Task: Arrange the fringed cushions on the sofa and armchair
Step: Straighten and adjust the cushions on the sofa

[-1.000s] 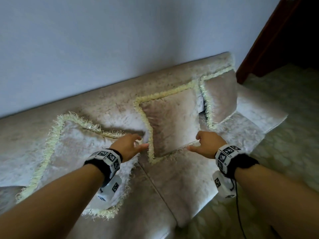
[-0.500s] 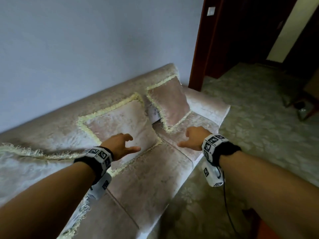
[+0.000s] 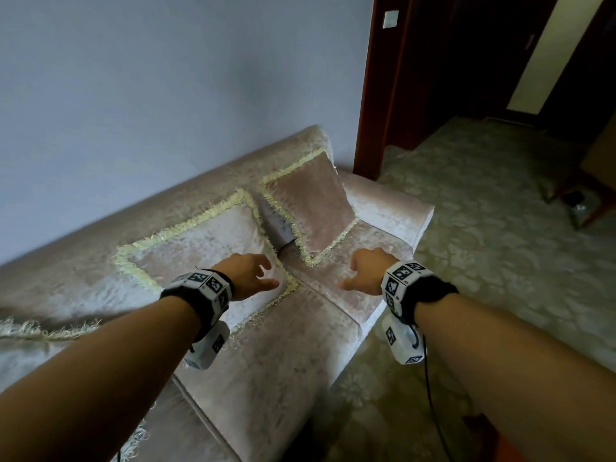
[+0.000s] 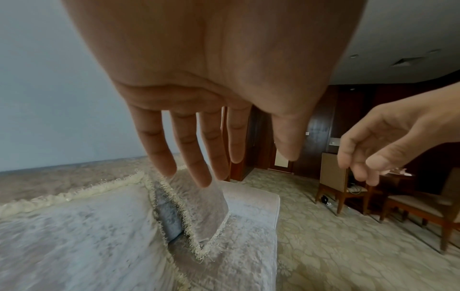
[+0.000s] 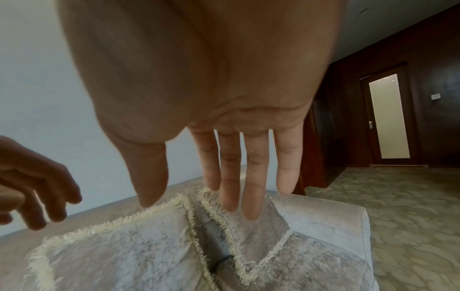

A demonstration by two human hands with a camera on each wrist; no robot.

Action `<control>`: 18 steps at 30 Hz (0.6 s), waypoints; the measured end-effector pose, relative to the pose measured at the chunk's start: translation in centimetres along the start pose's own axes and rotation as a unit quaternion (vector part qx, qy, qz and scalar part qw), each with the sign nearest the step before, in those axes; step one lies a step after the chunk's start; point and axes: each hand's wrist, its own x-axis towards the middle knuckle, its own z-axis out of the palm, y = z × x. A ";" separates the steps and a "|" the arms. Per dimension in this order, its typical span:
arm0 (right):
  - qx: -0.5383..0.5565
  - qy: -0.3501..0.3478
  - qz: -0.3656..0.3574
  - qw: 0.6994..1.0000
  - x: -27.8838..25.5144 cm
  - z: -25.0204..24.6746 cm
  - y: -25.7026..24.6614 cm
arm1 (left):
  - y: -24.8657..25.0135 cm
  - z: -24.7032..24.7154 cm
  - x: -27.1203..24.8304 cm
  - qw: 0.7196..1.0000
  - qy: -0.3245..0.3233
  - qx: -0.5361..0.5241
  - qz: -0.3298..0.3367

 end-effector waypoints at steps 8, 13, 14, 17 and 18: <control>-0.039 -0.017 -0.035 0.999 10.8 -2.4 -1.3 | -0.2 -1.4 11.8 0.999 -0.015 -0.025 0.025; -0.059 -0.044 -0.048 0.996 17.9 -4.6 -2.2 | 0.0 -3.5 18.2 0.998 -0.041 -0.041 0.038; -0.063 -0.043 -0.052 0.996 19.2 -5.0 -2.4 | 0.0 -4.1 19.1 0.997 -0.038 -0.042 0.043; -0.059 -0.046 -0.065 0.995 22.7 -5.6 -3.0 | -1.1 -4.7 21.2 0.997 -0.025 -0.069 0.028; -0.064 -0.052 -0.070 0.994 23.8 -5.6 -3.2 | -1.9 -4.6 21.6 0.997 -0.026 -0.075 0.020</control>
